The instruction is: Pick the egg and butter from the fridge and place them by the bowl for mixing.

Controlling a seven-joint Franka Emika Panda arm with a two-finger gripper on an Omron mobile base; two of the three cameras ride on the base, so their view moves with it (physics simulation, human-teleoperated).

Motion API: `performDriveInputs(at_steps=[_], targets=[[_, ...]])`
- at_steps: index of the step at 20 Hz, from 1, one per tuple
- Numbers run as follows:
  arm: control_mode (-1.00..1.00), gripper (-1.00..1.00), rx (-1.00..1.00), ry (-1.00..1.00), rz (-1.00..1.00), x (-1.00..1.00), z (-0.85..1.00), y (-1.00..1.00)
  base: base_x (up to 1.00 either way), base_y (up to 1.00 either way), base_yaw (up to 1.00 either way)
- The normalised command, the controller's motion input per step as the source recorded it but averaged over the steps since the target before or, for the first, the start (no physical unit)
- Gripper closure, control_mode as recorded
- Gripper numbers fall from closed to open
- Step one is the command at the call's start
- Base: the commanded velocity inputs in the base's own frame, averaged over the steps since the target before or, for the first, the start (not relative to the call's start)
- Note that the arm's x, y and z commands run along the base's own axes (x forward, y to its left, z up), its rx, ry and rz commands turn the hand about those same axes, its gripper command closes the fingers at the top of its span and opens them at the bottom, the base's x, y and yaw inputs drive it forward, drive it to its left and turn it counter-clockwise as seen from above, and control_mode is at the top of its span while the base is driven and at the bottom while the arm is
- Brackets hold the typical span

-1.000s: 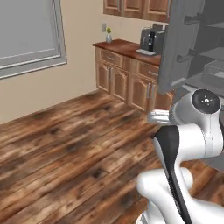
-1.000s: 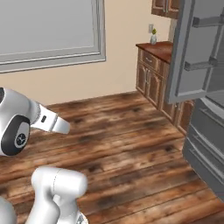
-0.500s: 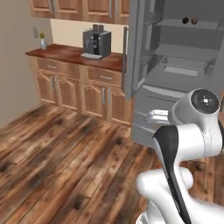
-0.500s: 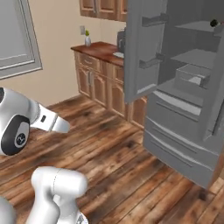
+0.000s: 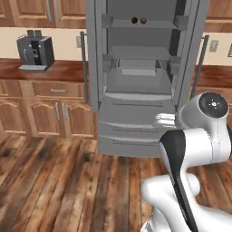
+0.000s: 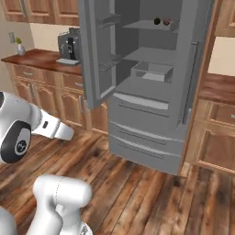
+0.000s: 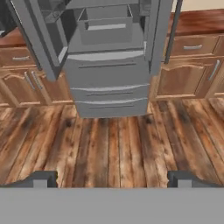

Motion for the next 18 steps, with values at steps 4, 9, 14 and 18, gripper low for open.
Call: performDriveInputs(at_steps=[4,9,14,18], targets=[[1.0,-1.0,0.0,0.0,0.0,0.0,0.0,0.0,0.94,0.39,-0.48],[1.0,-1.0,0.0,0.0,0.0,0.0,0.0,0.0,1.0,0.21,-0.36],[1.0,-1.0,0.0,0.0,0.0,0.0,0.0,0.0,1.0,0.17,-0.34],[1.0,-1.0,0.0,0.0,0.0,0.0,0.0,0.0,1.0,0.94,-0.11]])
